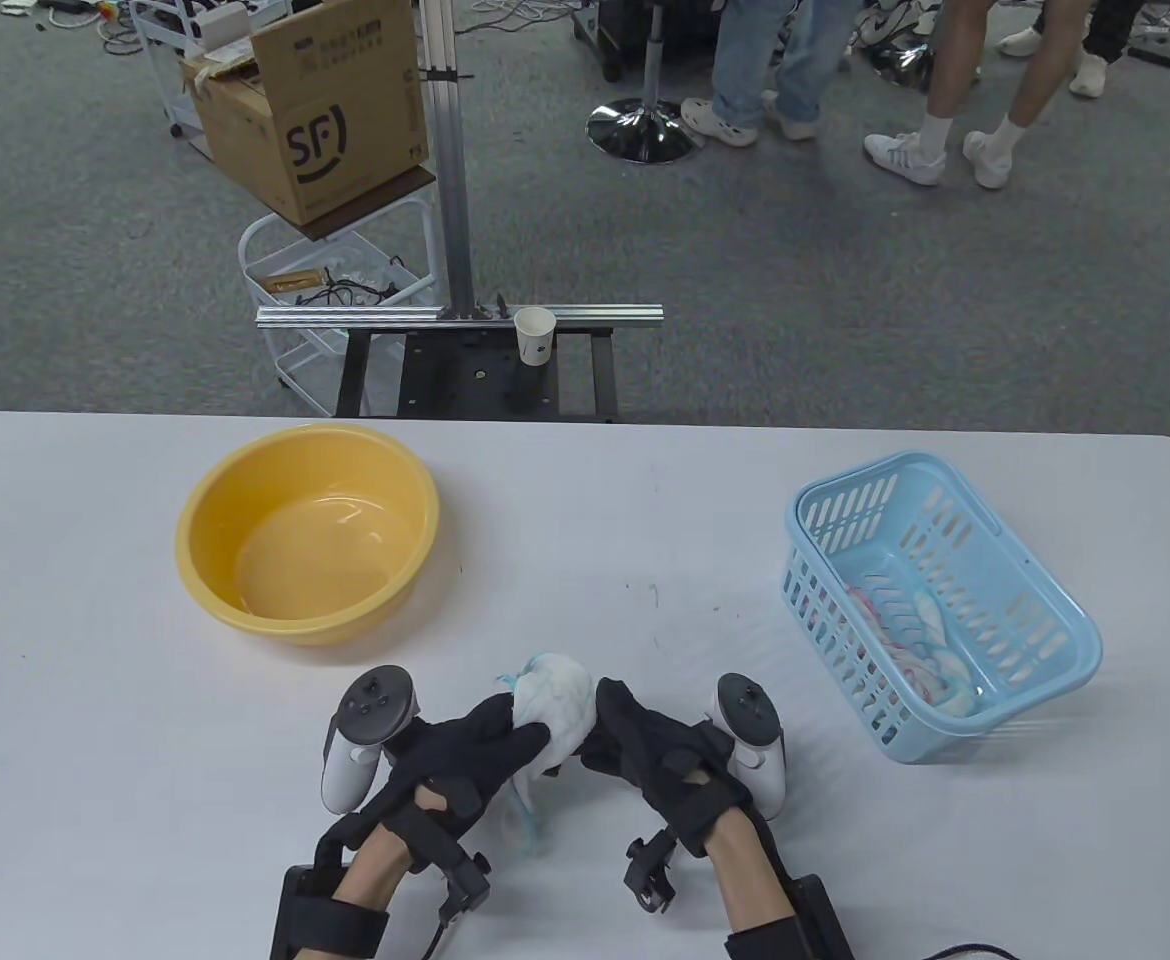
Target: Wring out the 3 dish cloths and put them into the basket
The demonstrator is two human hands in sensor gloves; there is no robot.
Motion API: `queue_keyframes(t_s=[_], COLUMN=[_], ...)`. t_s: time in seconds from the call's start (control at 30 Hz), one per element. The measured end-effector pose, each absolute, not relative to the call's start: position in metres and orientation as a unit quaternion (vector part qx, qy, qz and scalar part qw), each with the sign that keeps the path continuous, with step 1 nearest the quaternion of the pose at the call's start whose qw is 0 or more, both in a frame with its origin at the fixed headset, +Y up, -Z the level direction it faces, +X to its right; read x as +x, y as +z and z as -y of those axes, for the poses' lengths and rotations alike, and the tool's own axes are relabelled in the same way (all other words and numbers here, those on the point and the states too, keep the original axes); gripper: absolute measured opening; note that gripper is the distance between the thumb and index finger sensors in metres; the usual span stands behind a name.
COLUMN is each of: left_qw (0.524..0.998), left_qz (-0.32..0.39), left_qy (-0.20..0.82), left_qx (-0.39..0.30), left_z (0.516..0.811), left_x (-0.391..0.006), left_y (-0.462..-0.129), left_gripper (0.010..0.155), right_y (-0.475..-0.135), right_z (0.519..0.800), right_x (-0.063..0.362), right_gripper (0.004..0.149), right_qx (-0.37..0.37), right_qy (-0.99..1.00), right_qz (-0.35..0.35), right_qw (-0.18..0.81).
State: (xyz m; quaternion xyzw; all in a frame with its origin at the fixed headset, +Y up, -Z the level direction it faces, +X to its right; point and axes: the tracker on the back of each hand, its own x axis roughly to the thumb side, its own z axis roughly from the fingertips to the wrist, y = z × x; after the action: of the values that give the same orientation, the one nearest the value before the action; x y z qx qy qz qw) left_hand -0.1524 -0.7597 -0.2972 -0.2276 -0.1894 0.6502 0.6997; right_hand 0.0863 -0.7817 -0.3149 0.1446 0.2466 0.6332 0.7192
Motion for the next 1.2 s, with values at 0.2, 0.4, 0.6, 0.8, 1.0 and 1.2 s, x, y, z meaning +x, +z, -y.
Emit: queue_keyframes(t_s=[0.2,0.4,0.6,0.8,1.0,1.2], left_qw=[0.649,0.63,0.535,0.446,0.421,0.544], left_qz=[0.197,0.166,0.138,0.15,0.206,0.189], left_qy=[0.664,0.68,0.748,0.792,0.774,0.714], left_qx=[-0.315,-0.336,-0.368,-0.389,-0.426,-0.398], left_z=[0.77,0.777,0.787,0.795,0.791,0.782], left_x=[-0.141,-0.146,-0.151,-0.158,-0.155,-0.148], left_y=[-0.294,-0.295,-0.295,-0.295,-0.292,-0.292], left_gripper=[0.051,0.052,0.053,0.062,0.09,0.08], right_y=[-0.315,-0.315,-0.296,-0.289,-0.29,-0.289], right_z=[0.774,0.749,0.716,0.71,0.715,0.712], right_x=[0.083,0.091,0.075,0.067,0.066,0.066], right_gripper=[0.069,0.054,0.045,0.046,0.045,0.045], right_qx=[0.17,0.154,0.236,0.255,0.245,0.256], right_qy=[0.603,0.677,0.808,0.816,0.807,0.826], right_qz=[-0.242,-0.054,0.118,0.163,0.139,0.15], right_qw=[0.741,0.717,0.527,0.492,0.519,0.48])
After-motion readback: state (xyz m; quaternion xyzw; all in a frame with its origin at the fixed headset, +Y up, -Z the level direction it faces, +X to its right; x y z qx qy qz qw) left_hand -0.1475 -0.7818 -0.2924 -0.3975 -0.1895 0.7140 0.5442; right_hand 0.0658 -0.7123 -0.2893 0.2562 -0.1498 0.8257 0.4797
